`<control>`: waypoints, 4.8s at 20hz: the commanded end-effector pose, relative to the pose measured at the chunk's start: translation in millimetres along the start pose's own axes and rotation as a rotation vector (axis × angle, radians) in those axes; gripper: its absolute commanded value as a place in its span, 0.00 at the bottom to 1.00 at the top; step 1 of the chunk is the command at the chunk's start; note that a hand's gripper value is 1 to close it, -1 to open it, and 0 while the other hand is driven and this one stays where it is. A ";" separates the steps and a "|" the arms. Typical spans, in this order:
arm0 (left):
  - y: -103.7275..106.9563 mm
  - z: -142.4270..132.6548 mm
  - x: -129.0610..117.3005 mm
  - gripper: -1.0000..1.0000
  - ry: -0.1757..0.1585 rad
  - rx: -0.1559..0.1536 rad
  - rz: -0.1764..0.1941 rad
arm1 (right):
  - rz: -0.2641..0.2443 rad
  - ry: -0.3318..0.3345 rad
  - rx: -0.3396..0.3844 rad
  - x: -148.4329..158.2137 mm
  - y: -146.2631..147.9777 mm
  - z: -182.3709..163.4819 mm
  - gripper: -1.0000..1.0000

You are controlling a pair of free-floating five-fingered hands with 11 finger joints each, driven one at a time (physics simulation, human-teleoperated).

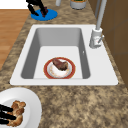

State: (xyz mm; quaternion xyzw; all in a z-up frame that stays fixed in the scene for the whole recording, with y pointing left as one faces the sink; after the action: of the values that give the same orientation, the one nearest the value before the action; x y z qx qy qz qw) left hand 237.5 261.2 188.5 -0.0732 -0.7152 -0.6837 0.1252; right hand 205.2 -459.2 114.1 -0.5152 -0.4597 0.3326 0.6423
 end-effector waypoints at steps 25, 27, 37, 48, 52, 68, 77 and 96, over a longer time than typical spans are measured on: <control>0.0 0.0 0.0 0.50 0.000 0.000 0.000 | 0.238 -0.005 0.325 43.2 -18.8 20.5 0.00; 0.0 0.0 0.0 0.50 0.000 0.000 0.000 | 0.256 -0.002 0.373 44.7 -17.6 18.9 0.00; 0.0 0.0 0.0 0.50 0.000 0.000 0.000 | 0.306 0.004 0.562 44.3 -5.5 12.0 0.00; 0.0 0.0 0.0 0.50 0.000 0.000 0.000 | 0.283 0.020 0.334 49.9 -12.1 4.8 0.00; 0.0 0.0 0.0 0.50 0.000 0.000 0.000 | 0.286 0.016 0.331 50.8 -13.1 1.9 0.00; 0.0 0.0 0.0 0.50 0.000 0.000 0.000 | 0.284 0.001 0.372 42.2 30.2 -40.5 1.00; 0.0 0.0 0.0 0.50 0.000 0.000 0.000 | 0.280 0.010 0.269 33.1 14.6 -21.9 1.00; 0.0 0.0 0.0 0.50 0.000 0.000 0.000 | 0.376 0.026 0.264 139.7 -13.2 -10.9 1.00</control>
State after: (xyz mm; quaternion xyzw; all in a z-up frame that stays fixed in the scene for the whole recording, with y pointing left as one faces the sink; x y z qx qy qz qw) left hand 237.5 261.2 188.5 -0.0732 -0.7152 -0.6837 0.1252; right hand 264.6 -356.3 158.3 -0.5012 -0.3042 0.4772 0.6546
